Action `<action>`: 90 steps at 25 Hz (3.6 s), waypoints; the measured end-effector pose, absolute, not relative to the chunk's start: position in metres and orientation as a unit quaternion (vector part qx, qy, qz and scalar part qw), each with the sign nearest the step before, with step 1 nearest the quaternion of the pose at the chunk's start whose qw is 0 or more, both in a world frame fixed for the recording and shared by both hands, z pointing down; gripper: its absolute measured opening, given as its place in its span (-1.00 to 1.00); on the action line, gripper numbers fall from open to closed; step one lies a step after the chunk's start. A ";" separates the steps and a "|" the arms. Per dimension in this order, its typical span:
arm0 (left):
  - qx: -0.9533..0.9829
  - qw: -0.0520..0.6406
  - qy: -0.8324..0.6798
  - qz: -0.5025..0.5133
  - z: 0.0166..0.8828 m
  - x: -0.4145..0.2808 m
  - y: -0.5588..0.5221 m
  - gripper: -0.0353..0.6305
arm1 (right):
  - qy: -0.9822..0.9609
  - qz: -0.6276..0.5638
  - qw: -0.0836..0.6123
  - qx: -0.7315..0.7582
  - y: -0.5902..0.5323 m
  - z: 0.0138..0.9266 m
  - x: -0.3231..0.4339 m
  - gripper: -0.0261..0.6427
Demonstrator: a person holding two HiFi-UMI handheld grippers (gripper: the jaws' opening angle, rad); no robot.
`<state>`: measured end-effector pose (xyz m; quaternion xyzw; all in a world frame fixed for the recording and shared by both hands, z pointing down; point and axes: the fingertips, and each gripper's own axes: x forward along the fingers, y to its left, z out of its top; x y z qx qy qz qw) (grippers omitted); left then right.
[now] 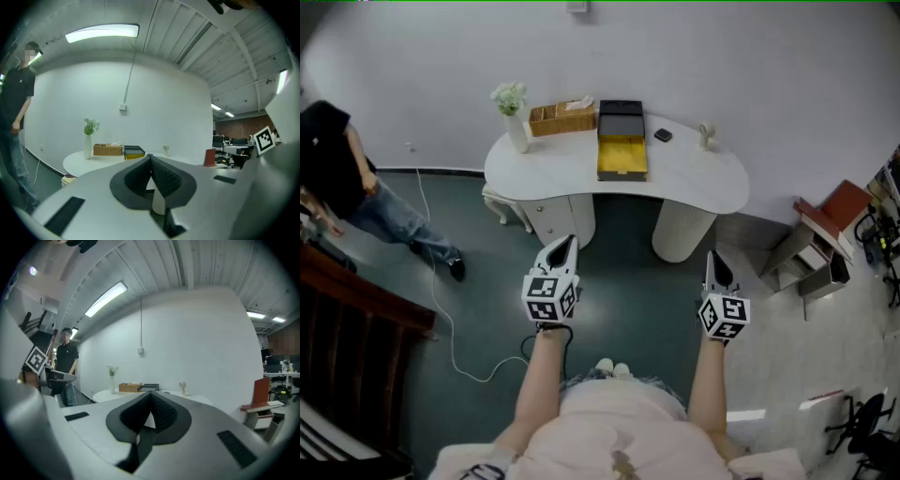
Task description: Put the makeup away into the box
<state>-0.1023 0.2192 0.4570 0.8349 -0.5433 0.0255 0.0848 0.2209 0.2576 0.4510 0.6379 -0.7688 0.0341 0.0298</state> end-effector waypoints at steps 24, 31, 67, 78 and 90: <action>0.836 0.093 -0.539 0.036 0.465 -0.096 0.204 -0.82 | -0.793 0.065 0.025 0.606 0.247 0.465 0.206 -0.88; 0.836 0.095 -0.539 0.037 0.465 -0.098 0.204 -0.82 | -0.802 0.081 0.027 0.592 0.246 0.467 0.197 -0.88; 0.848 0.104 -0.517 0.052 0.483 -0.138 0.156 -0.82 | -0.787 0.070 -0.022 0.613 0.204 0.457 0.149 0.61; 0.840 0.101 -0.532 0.045 0.490 -0.134 0.046 -0.82 | -0.796 0.063 -0.027 0.602 0.085 0.465 0.157 0.61; 0.832 0.109 -0.541 0.051 0.493 -0.095 -0.187 -0.82 | -0.802 0.082 0.006 0.592 -0.158 0.479 0.191 0.61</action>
